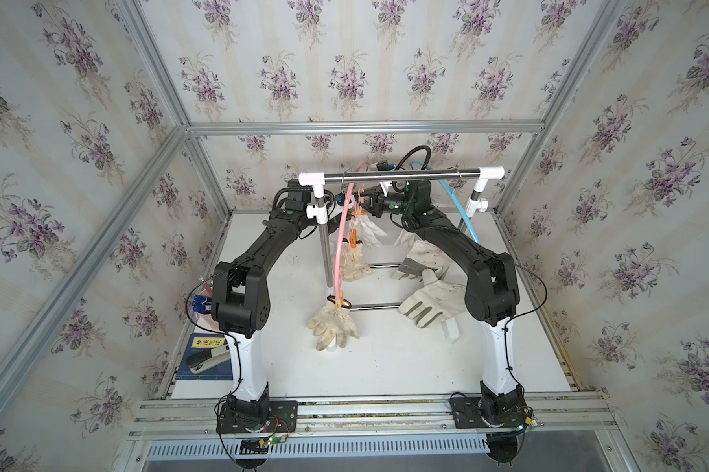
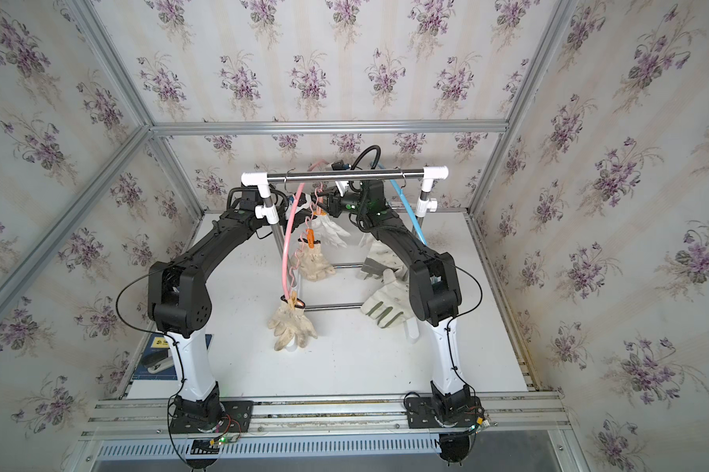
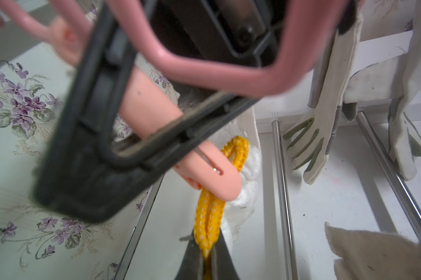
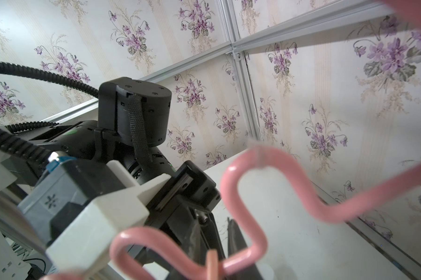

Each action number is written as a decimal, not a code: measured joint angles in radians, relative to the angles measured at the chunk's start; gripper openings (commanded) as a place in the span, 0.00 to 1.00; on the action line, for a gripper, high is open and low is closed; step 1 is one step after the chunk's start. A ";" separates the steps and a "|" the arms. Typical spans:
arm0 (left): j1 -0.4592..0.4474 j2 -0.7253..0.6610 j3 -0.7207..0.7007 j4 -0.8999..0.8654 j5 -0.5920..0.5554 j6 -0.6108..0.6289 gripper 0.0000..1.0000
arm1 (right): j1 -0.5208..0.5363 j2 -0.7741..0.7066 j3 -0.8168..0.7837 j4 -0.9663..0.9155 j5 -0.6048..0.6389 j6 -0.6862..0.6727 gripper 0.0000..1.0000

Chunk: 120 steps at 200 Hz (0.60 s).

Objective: Clip the gloves onto a hanger to dry
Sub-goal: Clamp the glove onto the hanger.

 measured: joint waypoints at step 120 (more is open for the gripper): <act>0.000 0.000 0.050 -0.071 0.007 0.009 0.00 | 0.003 0.000 0.003 -0.038 0.001 -0.061 0.09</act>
